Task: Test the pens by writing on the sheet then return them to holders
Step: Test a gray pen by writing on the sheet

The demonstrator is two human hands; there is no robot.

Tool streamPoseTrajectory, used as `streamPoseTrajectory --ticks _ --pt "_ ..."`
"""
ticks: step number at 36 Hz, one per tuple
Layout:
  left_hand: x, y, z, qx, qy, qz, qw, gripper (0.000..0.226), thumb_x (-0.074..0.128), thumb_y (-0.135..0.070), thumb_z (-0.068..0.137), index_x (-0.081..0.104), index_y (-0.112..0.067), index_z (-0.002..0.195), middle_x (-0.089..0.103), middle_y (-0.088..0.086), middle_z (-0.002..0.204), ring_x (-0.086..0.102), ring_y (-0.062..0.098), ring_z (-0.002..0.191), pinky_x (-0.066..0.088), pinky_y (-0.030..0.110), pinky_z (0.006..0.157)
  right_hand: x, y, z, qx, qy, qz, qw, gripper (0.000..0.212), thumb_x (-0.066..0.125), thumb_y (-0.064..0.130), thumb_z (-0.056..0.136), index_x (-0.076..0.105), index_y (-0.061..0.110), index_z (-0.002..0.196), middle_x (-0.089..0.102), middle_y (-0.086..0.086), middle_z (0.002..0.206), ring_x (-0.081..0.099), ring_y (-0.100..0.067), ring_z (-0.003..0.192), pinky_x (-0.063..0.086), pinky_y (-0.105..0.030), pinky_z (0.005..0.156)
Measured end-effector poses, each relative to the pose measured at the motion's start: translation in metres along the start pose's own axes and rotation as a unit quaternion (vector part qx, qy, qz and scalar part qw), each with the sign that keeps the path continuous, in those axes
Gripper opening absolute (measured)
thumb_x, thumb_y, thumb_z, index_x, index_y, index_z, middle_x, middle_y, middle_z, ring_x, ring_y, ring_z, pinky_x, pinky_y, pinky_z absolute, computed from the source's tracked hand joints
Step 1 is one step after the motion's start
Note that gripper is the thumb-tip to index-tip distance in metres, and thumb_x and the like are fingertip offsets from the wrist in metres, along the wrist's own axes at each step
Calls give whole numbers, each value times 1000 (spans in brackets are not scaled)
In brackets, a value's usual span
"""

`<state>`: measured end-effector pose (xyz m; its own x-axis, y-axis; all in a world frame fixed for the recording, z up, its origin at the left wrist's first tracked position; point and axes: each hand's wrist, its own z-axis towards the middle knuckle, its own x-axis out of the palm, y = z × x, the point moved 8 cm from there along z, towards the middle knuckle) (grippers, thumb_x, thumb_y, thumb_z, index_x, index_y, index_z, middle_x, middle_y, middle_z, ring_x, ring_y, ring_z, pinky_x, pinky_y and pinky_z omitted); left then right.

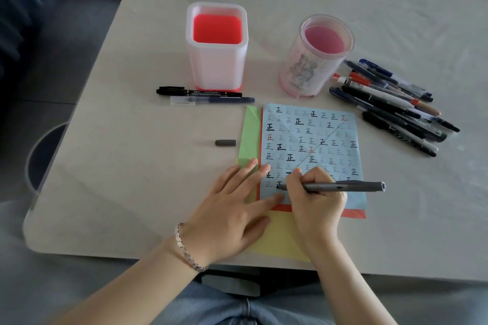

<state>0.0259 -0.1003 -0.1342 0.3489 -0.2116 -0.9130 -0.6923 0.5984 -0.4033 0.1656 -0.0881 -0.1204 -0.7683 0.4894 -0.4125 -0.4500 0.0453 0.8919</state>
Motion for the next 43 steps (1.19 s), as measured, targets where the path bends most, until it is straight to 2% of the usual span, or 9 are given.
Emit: streamPoseTrajectory --ticks 6,17,19,25,29,34,37,39,43 --pt "0 -1 0 8 -12 -5 1000 37 42 -39 89 59 -31 121 40 13 143 28 29 136 17 40 111 -8 -4 -1 39 -36 -11 999 34 54 15 72 31 19 48 28 6 40 31 -11 46 26 -16 47" --pt "-10 1 0 7 -77 -51 996 34 43 -34 90 53 -27 123 43 12 140 31 23 134 19 39 111 -15 -10 -1 116 -74 72 988 39 61 6 82 40 12 50 40 7 37 35 -5 41 35 -19 48" --pt "-23 9 3 -27 -132 -45 990 34 44 -27 89 50 -20 121 51 11 133 40 21 126 25 37 105 -14 -11 0 130 -63 84 986 37 62 10 83 43 13 52 43 6 39 38 -9 43 37 -24 49" --pt "-59 57 16 -183 -239 15 953 33 50 -24 77 62 -11 105 62 7 106 43 21 97 32 32 80 -18 -2 7 116 -15 86 989 27 65 14 82 49 12 61 53 9 42 45 -5 41 36 -12 44" --pt "-58 75 28 -214 -201 22 956 22 81 -10 63 70 -10 82 62 8 84 54 34 79 45 41 69 -21 1 13 111 27 86 990 24 66 16 81 51 8 63 56 9 45 49 -6 43 39 -13 46" --pt "-57 72 36 -206 -167 9 964 16 81 -6 65 66 -11 71 60 5 77 55 34 75 42 38 67 -22 5 19 152 70 142 976 19 54 15 89 57 9 72 65 5 54 54 -3 47 42 -13 48" --pt "-58 64 31 -245 -172 -135 945 9 68 -8 80 62 -15 80 60 -5 78 57 19 78 39 20 72 -25 8 21 198 70 208 955 29 46 20 94 64 9 74 69 -4 61 58 -11 53 45 -17 50" --pt "-53 54 29 -283 -160 -312 893 14 64 -8 84 58 -20 78 62 -11 71 57 4 65 39 7 61 -28 12 22 225 64 245 941 33 46 23 93 65 10 70 68 -7 59 57 -13 52 45 -19 51" --pt "-53 30 29 -277 -149 -516 797 14 65 2 80 61 -12 79 65 -5 64 57 3 52 42 12 52 -29 26 25 246 75 306 917 34 43 18 95 55 10 63 57 -1 49 48 -13 48 38 -28 57"
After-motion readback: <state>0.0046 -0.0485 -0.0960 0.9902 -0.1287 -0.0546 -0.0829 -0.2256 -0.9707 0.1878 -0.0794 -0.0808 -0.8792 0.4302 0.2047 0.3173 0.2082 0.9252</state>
